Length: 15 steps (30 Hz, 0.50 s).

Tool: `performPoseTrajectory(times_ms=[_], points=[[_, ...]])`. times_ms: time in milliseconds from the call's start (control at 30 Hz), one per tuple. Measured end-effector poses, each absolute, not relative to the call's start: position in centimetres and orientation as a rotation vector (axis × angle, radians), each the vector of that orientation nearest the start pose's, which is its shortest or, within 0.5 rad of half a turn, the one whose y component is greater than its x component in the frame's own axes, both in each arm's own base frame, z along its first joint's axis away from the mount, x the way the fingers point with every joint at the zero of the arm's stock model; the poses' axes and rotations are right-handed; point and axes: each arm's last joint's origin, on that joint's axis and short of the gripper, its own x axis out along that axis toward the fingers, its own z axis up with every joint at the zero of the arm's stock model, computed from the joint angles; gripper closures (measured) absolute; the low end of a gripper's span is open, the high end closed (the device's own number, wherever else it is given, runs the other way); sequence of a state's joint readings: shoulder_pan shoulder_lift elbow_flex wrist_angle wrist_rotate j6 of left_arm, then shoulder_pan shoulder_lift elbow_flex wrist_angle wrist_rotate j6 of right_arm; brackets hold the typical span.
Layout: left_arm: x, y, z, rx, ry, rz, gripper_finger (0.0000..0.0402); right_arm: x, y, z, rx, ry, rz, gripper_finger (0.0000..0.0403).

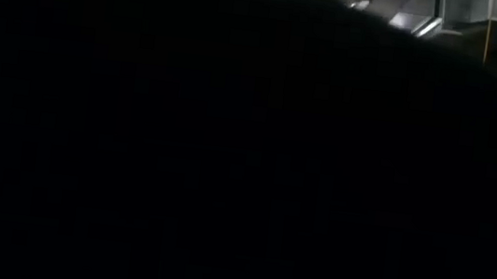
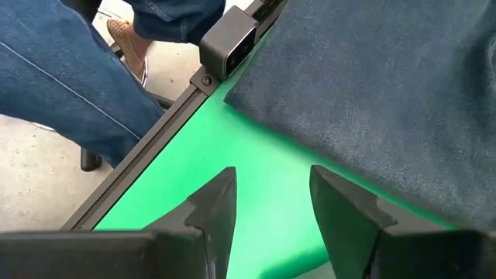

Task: Fold laundry
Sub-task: Fold the dark blue pants

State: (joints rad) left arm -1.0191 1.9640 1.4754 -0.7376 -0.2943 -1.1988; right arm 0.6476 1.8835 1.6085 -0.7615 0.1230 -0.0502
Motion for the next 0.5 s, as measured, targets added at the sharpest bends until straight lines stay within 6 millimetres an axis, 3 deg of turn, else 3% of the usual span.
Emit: performPoseTrajectory(times_ms=[233, 500], points=[[22.0, -35.0, 17.3, -0.283, 1.147, -0.044, 0.0177, 32.3, 24.0, 26.3, -0.438, 0.959, 0.501, 0.0237], [22.6, -35.1, 14.7, -0.191, 1.17, -0.022, 0.0178, 32.3, 24.0, 26.3, -0.437, 0.957, 0.503, 0.0237]])
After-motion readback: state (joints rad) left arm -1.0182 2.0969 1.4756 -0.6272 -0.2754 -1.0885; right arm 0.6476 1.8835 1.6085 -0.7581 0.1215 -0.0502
